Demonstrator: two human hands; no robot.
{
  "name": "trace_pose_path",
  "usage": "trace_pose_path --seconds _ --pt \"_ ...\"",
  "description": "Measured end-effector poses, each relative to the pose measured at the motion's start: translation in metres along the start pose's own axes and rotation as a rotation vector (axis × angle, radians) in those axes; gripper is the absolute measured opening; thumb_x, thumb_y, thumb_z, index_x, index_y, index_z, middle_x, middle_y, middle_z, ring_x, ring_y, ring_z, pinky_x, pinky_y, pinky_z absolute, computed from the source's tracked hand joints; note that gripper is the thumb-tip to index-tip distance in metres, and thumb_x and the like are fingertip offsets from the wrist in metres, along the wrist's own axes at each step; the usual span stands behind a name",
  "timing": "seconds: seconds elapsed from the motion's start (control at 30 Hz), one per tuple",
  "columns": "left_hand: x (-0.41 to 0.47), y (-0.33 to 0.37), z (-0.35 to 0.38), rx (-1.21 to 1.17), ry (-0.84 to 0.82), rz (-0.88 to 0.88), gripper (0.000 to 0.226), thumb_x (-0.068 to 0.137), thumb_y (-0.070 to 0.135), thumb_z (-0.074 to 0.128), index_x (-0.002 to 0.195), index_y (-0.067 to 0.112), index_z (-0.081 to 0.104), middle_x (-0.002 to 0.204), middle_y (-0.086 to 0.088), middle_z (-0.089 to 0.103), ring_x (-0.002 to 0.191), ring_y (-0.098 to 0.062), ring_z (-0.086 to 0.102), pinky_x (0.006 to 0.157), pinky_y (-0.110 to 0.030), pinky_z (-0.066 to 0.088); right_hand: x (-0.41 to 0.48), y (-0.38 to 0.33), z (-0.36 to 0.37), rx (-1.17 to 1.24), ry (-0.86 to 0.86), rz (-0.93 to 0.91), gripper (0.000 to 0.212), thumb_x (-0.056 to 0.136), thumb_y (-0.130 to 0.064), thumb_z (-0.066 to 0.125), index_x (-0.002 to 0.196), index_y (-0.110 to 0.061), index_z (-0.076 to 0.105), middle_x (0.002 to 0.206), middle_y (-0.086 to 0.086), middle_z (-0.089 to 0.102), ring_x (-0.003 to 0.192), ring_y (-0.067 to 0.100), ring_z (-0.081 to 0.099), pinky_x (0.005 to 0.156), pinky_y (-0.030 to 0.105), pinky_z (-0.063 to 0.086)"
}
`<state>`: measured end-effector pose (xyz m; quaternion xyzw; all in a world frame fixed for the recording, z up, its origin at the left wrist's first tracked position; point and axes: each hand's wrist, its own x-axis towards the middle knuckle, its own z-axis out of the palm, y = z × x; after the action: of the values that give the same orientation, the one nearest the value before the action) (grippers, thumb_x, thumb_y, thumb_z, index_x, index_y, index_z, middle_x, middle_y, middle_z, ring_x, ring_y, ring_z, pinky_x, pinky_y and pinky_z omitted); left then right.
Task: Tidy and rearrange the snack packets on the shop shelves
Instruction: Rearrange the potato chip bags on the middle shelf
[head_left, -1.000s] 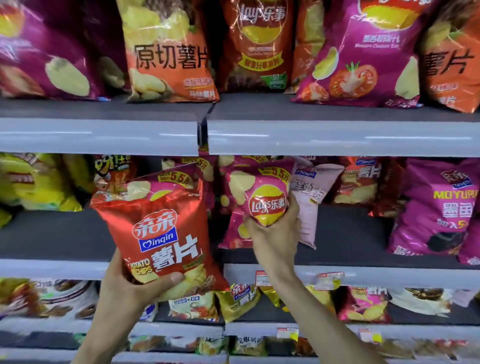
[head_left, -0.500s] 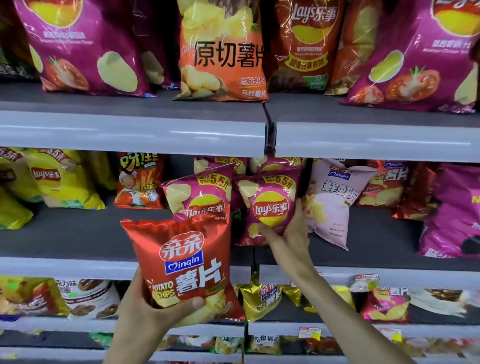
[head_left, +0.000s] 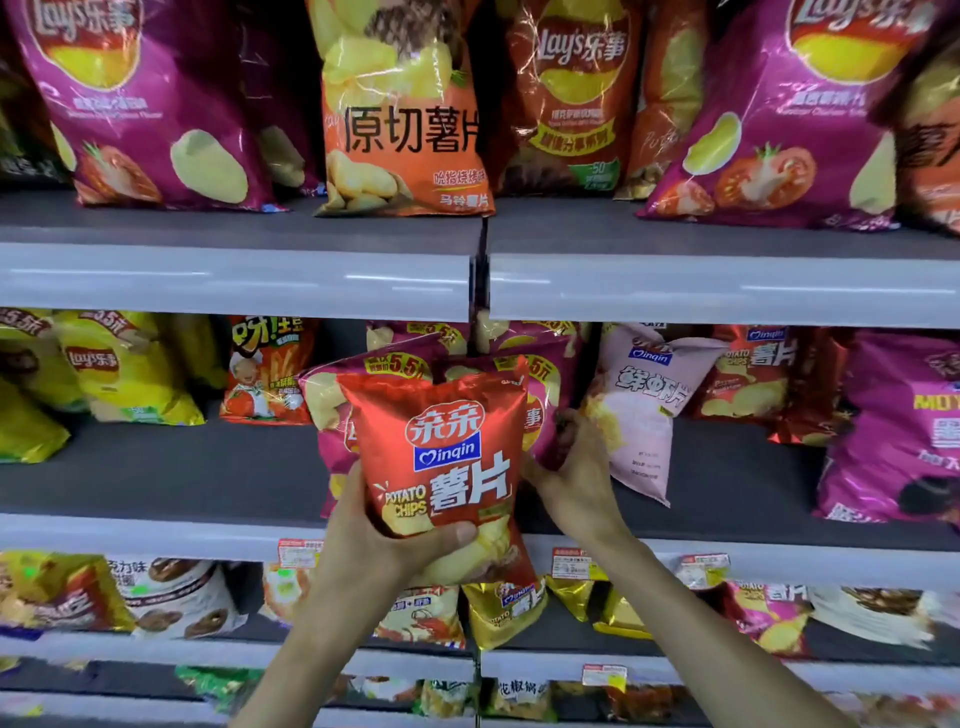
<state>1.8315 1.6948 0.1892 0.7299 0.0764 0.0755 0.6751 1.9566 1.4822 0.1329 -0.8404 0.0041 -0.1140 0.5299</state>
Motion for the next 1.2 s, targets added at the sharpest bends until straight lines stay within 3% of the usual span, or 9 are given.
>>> trace_pose_path --seconds 0.13,0.23,0.37,0.43,0.57,0.73,0.83,1.0,1.2 --pt "0.002 0.009 0.038 -0.021 0.0 -0.007 0.086 0.05 0.015 0.104 0.123 0.026 0.06 0.104 -0.001 0.081 0.09 -0.025 0.08 0.073 -0.048 0.066 -0.018 -0.009 -0.044 0.187 -0.055 -0.003 0.032 0.099 -0.04 0.067 0.128 -0.031 0.056 0.119 -0.014 0.065 0.11 -0.001 0.061 0.091 0.015 0.048" --pt "0.004 0.017 0.083 0.025 -0.015 0.03 0.087 0.049 0.021 0.107 0.122 0.029 0.06 0.106 0.0 0.081 0.094 -0.025 0.08 0.081 -0.051 0.065 -0.027 0.002 -0.093 0.256 -0.053 0.009 0.011 0.104 -0.036 0.059 0.115 -0.038 0.061 0.105 -0.027 0.069 0.103 -0.009 0.062 0.088 0.017 0.046" --pt "0.009 0.028 0.161 0.085 -0.033 0.096 0.082 0.053 0.029 0.103 0.123 0.031 0.06 0.104 0.007 0.081 0.091 -0.017 0.079 0.08 -0.047 0.065 -0.025 0.021 -0.16 0.362 -0.009 0.035 0.011 0.107 -0.029 0.054 0.112 -0.032 0.064 0.1 -0.024 0.072 0.099 -0.012 0.064 0.08 0.011 0.046" --pt "0.015 0.027 0.2 0.089 -0.041 0.11 0.085 0.054 0.033 0.104 0.126 0.03 0.059 0.107 0.007 0.08 0.093 -0.017 0.079 0.079 -0.047 0.065 -0.024 0.035 -0.188 0.362 0.01 0.04 0.011 0.106 -0.034 0.056 0.113 -0.036 0.064 0.106 -0.027 0.07 0.103 -0.013 0.061 0.089 0.018 0.045" --pt "0.023 0.027 0.271 0.141 -0.028 0.199 0.084 0.058 0.032 0.104 0.127 0.038 0.056 0.108 0.011 0.079 0.09 -0.002 0.076 0.075 -0.024 0.062 -0.025 0.067 -0.233 0.39 -0.008 0.039 0.021 0.103 -0.038 0.06 0.124 -0.037 0.063 0.117 -0.022 0.071 0.115 -0.002 0.063 0.101 0.028 0.048" --pt "0.044 0.021 0.338 0.186 0.054 0.246 0.093 0.053 0.042 0.102 0.132 0.033 0.054 0.11 0.015 0.077 0.096 -0.005 0.075 0.088 -0.042 0.063 -0.025 0.094 -0.277 0.365 -0.071 0.048 0.033 0.102 -0.037 0.062 0.135 -0.041 0.056 0.126 -0.026 0.066 0.118 -0.011 0.059 0.102 0.02 0.044" --pt "0.057 0.016 0.37 0.199 0.077 0.234 0.087 0.059 0.034 0.103 0.129 0.029 0.052 0.109 0.015 0.074 0.094 -0.001 0.072 0.089 -0.039 0.062 -0.026 0.104 -0.299 0.325 -0.087 0.056 0.033 0.102 -0.026 0.064 0.13 -0.042 0.058 0.124 -0.029 0.064 0.111 -0.015 0.06 0.09 0.008 0.045" --pt "0.083 0.004 0.405 0.222 0.099 0.182 0.077 0.064 0.041 0.099 0.124 0.026 0.053 0.109 0.011 0.074 0.097 -0.011 0.073 0.093 -0.042 0.06 -0.038 0.12 -0.333 0.266 -0.054 0.062 0.027 0.1 -0.023 0.064 0.122 -0.039 0.064 0.107 -0.024 0.07 0.104 -0.001 0.065 0.085 0.021 0.047" --pt "0.114 -0.001 0.424 0.205 -0.038 0.137 0.078 0.068 0.036 0.099 0.132 0.02 0.059 0.109 0.007 0.078 0.094 -0.009 0.076 0.087 -0.038 0.064 -0.042 0.132 -0.354 0.319 0.104 0.092 0.025 0.098 -0.007 0.066 0.115 -0.025 0.07 0.107 -0.012 0.074 0.105 0.008 0.069 0.097 0.036 0.053"
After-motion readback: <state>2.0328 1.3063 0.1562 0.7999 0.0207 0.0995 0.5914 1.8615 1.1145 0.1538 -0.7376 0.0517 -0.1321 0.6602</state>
